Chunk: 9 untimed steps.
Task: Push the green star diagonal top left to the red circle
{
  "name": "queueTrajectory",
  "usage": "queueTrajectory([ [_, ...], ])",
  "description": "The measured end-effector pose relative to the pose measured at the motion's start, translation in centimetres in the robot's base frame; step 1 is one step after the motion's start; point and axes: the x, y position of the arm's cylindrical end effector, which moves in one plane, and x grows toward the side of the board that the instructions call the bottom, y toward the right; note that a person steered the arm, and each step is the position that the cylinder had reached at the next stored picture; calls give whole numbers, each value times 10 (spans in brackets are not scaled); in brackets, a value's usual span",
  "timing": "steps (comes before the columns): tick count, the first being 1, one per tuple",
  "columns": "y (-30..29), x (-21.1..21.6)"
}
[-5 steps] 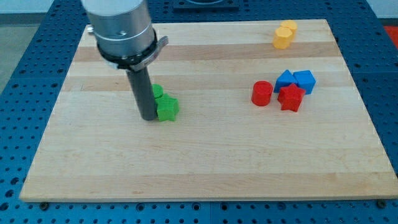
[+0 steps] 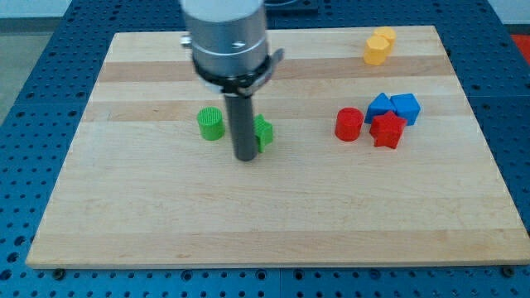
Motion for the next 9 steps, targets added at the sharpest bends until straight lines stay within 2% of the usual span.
queueTrajectory([
  [2, 39, -58],
  [3, 11, -72],
  [6, -80, -71],
  [7, -79, -86],
  [9, -35, -116],
])
